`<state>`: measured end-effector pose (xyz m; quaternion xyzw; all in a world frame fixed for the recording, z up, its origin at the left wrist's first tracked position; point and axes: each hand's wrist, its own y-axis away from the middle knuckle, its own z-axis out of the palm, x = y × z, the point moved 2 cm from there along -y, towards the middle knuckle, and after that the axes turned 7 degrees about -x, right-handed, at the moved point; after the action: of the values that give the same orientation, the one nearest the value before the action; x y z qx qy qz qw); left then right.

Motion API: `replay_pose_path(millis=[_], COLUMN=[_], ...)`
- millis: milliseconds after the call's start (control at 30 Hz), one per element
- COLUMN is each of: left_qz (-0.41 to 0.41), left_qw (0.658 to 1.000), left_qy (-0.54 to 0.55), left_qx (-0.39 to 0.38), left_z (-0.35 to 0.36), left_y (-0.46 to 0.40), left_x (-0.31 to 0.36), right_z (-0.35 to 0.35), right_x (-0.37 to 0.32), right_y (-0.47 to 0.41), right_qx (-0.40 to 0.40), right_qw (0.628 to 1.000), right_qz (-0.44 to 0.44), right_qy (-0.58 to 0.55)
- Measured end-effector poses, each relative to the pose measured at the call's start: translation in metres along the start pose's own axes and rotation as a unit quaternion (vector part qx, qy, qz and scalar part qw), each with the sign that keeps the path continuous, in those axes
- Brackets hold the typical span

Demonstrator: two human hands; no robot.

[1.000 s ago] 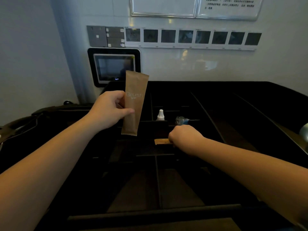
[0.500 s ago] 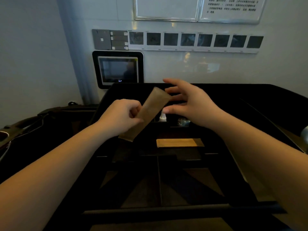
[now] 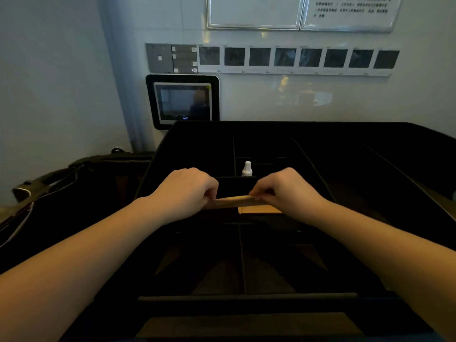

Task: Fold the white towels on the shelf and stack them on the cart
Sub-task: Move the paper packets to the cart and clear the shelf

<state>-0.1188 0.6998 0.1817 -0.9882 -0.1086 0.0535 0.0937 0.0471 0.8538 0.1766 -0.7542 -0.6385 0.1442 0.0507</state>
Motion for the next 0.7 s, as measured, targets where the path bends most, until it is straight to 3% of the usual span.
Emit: replay_pose_path(millis=[400,700], left_qz=[-0.011,-0.049], left_qw=[0.997,0.995], left_qy=[0.030,-0.059], left_qx=[-0.064,-0.066], left_z=[0.037,0.039], left_y=[-0.006,-0.018], left_x=[-0.017,-0.023], right_z=[0.032,0.016], right_x=[-0.007,-0.006], right_y=[-0.009,-0.018], right_qx=[-0.131,-0.039], right_qw=[0.989,0.994], right_qz=[-0.022,-0.044], right_qy=[0.071,0.097])
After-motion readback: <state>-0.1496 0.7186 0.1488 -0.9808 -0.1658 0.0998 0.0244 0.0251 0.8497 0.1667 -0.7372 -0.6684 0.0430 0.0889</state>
